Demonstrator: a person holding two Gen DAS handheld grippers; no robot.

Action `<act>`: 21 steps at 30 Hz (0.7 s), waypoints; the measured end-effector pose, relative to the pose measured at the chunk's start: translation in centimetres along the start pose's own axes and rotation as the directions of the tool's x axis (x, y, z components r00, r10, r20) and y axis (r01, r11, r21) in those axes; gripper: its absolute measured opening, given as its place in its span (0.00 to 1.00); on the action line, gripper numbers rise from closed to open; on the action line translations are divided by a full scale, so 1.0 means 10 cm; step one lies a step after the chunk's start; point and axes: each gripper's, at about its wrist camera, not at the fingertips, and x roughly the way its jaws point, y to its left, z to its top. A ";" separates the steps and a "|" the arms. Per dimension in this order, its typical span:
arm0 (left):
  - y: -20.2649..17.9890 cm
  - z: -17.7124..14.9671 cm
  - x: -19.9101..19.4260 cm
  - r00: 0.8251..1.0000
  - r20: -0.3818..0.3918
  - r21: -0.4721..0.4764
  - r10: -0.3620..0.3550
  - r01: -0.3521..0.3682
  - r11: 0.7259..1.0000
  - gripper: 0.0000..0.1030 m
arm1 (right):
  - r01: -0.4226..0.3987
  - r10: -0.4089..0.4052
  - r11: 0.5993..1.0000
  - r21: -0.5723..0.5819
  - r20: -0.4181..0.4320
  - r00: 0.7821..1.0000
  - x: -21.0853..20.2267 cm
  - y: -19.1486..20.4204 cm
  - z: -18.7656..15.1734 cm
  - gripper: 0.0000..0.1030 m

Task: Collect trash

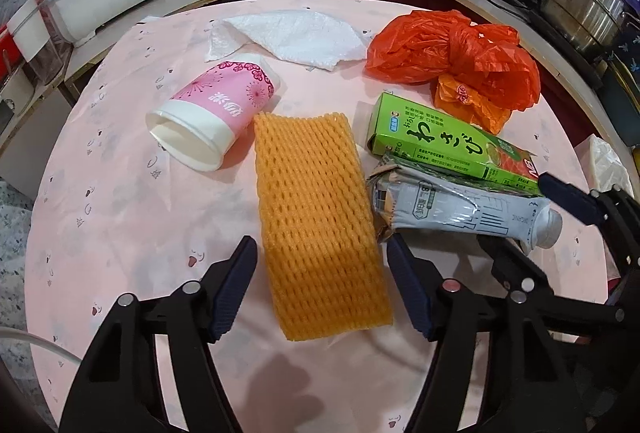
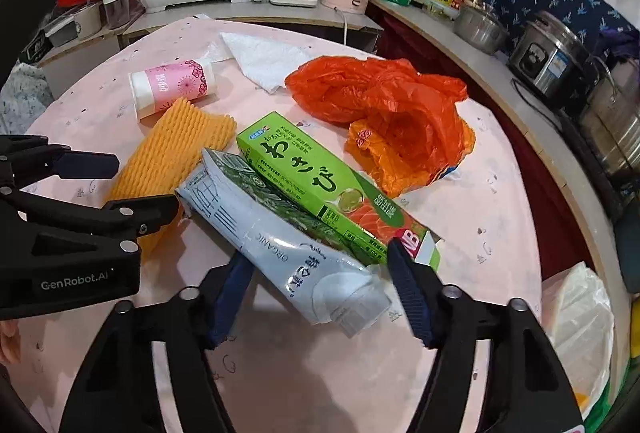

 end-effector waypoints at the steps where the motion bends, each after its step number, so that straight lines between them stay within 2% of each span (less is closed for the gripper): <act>1: -0.01 0.01 0.01 1.000 -0.003 0.002 -0.004 0.004 1.000 0.52 | -0.005 0.005 1.000 0.022 -0.003 1.000 0.01 -0.04 -0.01 0.51; 3: -0.04 0.01 0.02 1.000 -0.006 0.005 -0.009 0.009 1.000 0.49 | -0.017 0.017 0.999 0.052 -0.002 1.000 0.01 -0.10 -0.03 0.48; 5: -0.08 0.01 0.01 1.000 -0.002 0.014 -0.020 0.020 1.000 0.42 | -0.034 0.034 0.995 0.089 0.001 0.999 -0.03 -0.17 -0.06 0.45; 7: -0.13 0.01 -0.01 1.000 0.003 0.020 -0.030 0.030 0.999 0.31 | -0.057 0.057 0.990 0.127 0.003 0.998 -0.06 -0.23 -0.10 0.38; 9: -0.18 0.01 -0.05 0.999 0.013 0.032 -0.036 0.036 0.999 0.22 | -0.078 0.077 0.982 0.173 0.012 0.997 -0.11 -0.32 -0.15 0.36; 11: -0.24 0.00 -0.09 0.999 0.022 0.044 -0.042 0.041 0.998 0.17 | -0.091 0.088 0.972 0.217 0.021 0.996 -0.19 -0.40 -0.20 0.34; 12: -0.28 0.00 -0.12 0.998 0.027 0.050 -0.049 0.047 0.998 0.09 | -0.088 0.084 0.969 0.232 0.026 0.996 -0.23 -0.43 -0.23 0.34; 21: -0.60 -0.06 -0.36 0.992 0.068 0.098 -0.103 0.096 0.991 0.07 | -0.054 0.034 0.935 0.349 0.063 0.997 -0.56 -0.76 -0.43 0.34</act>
